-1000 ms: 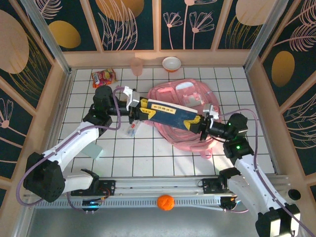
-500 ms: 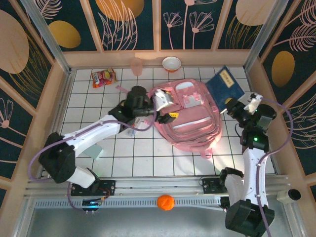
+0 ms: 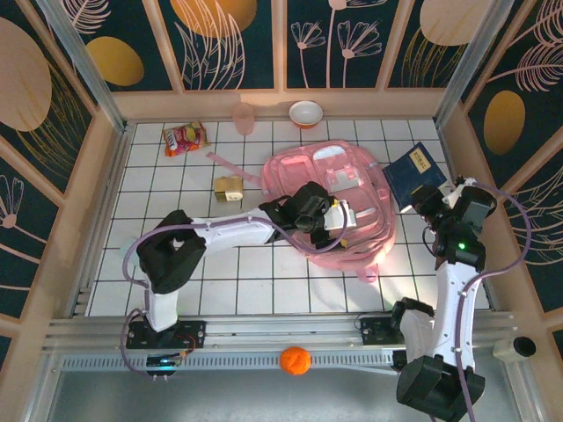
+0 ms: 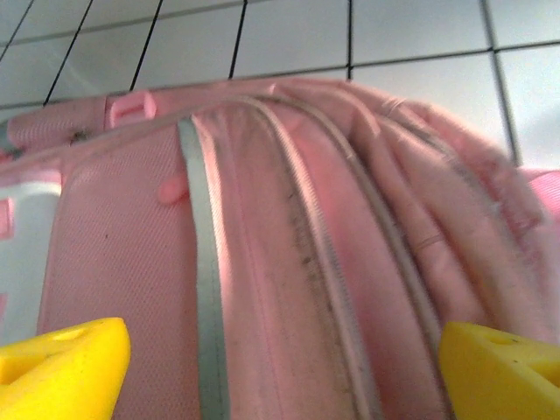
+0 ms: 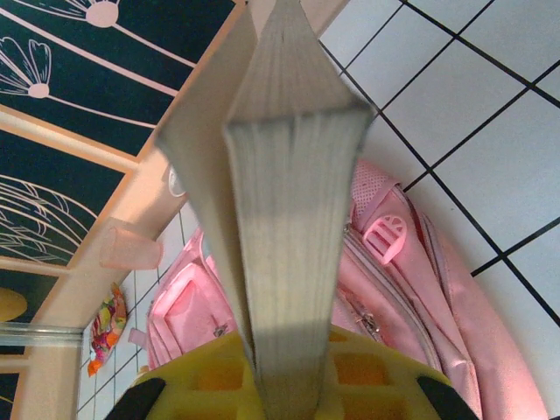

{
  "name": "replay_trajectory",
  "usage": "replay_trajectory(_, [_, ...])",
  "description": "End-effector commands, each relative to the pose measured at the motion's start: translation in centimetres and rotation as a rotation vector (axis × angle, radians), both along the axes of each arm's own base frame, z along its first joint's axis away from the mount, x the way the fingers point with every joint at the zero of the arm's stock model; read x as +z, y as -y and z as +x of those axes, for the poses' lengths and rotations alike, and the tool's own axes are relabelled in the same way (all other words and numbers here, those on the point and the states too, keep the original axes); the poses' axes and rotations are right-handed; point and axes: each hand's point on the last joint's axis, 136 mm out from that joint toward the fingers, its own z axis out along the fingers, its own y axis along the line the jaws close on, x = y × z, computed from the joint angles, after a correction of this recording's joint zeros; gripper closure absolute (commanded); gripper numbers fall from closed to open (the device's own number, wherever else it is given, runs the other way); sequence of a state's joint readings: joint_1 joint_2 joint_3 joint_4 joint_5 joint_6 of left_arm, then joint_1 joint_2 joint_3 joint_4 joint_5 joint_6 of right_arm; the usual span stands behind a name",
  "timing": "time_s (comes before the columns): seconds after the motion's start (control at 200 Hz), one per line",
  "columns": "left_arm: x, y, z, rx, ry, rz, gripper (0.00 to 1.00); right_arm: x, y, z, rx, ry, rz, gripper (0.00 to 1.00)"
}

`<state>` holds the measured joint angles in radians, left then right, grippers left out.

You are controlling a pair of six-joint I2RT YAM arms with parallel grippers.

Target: Pack books, pencil case, and school supplies into a backpack

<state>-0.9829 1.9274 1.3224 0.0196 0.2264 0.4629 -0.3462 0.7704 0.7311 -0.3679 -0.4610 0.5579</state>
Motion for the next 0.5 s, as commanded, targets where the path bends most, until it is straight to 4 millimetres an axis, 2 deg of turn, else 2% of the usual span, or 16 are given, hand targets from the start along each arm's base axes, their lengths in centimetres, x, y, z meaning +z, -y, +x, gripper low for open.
replay_trajectory(0.0, [-0.9, 0.0, 2.0, 0.090, 0.028, 0.051, 0.09, 2.4, -0.2, -0.1, 0.005, 0.072, -0.007, 1.00])
replay_trajectory(0.13, [-3.1, 0.2, 2.0, 0.079, 0.010, 0.080, 0.11, 2.3, -0.6, -0.1, 0.027, 0.072, 0.011, 1.00])
replay_trajectory(0.17, [-3.4, 0.1, 2.2, 0.090, 0.010, 0.086, 0.14, 2.3, -0.6, -0.2, 0.023, 0.067, 0.012, 1.00])
replay_trajectory(0.21, [-3.6, 0.0, 2.5, 0.118, 0.010, 0.084, 0.21, 2.3, -0.4, -0.3, 0.007, 0.056, 0.009, 1.00])
replay_trajectory(0.25, [-2.7, -0.1, 3.3, 0.178, 0.024, 0.053, 0.33, 2.3, -0.1, -0.5, -0.017, 0.039, 0.010, 1.00])
replay_trajectory(0.29, [-1.0, -0.3, 4.2, 0.249, 0.034, -0.006, 0.50, 2.4, 0.2, -0.9, -0.046, 0.016, 0.024, 1.00])
replay_trajectory(0.34, [1.2, -0.5, 4.2, 0.274, 0.047, -0.069, 0.76, 2.8, 0.2, -1.3, -0.055, 0.003, 0.022, 1.00])
replay_trajectory(0.4, [3.4, -0.6, 4.0, 0.284, 0.047, -0.123, 0.98, 3.4, 0.4, -2.0, -0.077, -0.003, 0.004, 1.00])
replay_trajectory(0.41, [3.7, -0.6, 4.0, 0.288, 0.045, -0.129, 1.00, 3.6, 0.5, -2.1, -0.081, -0.001, 0.001, 1.00])
replay_trajectory(0.495, [5.6, -0.9, 4.3, 0.327, 0.019, -0.157, 1.00, 4.7, 0.7, -3.3, -0.121, 0.010, -0.009, 1.00])
